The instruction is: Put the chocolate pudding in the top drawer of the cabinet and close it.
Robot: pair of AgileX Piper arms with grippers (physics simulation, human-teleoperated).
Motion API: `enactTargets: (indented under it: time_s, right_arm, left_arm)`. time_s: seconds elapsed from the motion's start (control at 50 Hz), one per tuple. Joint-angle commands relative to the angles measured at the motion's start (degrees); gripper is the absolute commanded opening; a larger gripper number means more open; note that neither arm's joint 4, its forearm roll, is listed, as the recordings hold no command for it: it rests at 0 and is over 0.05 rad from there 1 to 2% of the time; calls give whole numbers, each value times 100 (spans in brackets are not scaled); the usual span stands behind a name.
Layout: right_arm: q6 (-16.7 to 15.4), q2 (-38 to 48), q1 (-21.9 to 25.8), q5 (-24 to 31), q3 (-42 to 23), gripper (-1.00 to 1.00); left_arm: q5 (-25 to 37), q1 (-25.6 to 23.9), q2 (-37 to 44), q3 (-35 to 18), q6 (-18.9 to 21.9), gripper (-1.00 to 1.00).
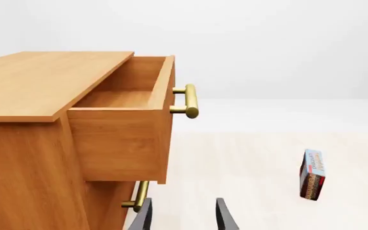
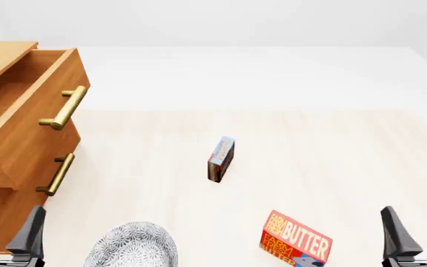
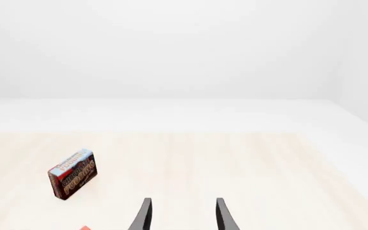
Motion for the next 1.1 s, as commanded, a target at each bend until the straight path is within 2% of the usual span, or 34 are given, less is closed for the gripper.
enactTargets:
  time_s: [0.02,0.04,0.06,0.08,0.12,0.18,0.24,0.28,0.36,0.4,0.48,0.5,0.52,0.58,0.62,0.68,0.7,0.74,0.8,0.86,0.96,0.98,1.0,1.04,1.06,1.1]
  right_arm:
    - [-12,18,-8,14,-3,100]
    - [-8,43,-6,-1,-12,100]
    - [-15,57,-3,-7,-12,100]
    - [-19,35,2,11,-5,100]
    - [-16,16,13,33,-2,100]
    - [3,40,22,27,-7,100]
    - [28,41,36,13,-15,100]
    - [-177,1,80,-30,-4,100]
    - [-146,0,70,-24,-4,100]
    - [-261,-2,69,-60,-2,100]
    - [-261,-2,69,-60,-2,100]
    - [-368,2,0,22,0,100]
    - [-480,5,-18,55,1,100]
    - [-422,7,14,20,0,100]
    - [-419,3,1,40,0,100]
    - [-464,1,41,26,0,100]
    - [-615,-2,80,-5,0,100]
    - [-510,0,31,0,-1,100]
    - [-498,0,31,-6,-1,100]
    - [-506,-1,49,-14,-1,100]
    - [-470,0,37,-4,-1,100]
    - [-464,0,39,-4,-1,100]
    - [-451,0,31,-3,-2,100]
    - [-460,0,30,9,-1,100]
    - [-451,-1,36,4,-1,100]
    - [-453,-3,33,3,0,100]
  left_arm:
    - [18,84,5,-58,-50,100]
    - [46,124,58,-134,-252,100]
    - [100,129,15,-163,-239,100]
    - [101,21,111,-167,-18,100]
    - [274,23,20,-282,-46,100]
    - [425,-22,114,-515,184,100]
    - [596,59,109,-643,211,100]
    - [739,60,131,-733,278,100]
    - [805,40,340,-852,364,100]
    - [859,-64,575,-953,173,100]
    - [858,-64,576,-953,173,100]
    - [1364,-130,509,-1398,290,100]
    - [1442,-120,530,-1467,323,100]
    - [1687,-130,517,-1688,490,100]
    - [1822,-177,460,-1810,766,100]
    - [2045,-191,560,-2104,691,100]
    - [2100,-156,531,-2188,861,100]
    - [2189,-174,624,-2316,822,100]
    - [2390,-237,708,-2571,994,100]
    - [2556,-278,871,-2814,892,100]
    - [2833,-354,1099,-3208,966,100]
    - [2887,-377,1160,-3301,918,100]
    - [2970,-464,1292,-3404,673,100]
    - [3077,-515,1271,-3546,1145,100]
    - [3147,-481,1340,-3690,1021,100]
    - [3214,-413,1402,-3824,1165,100]
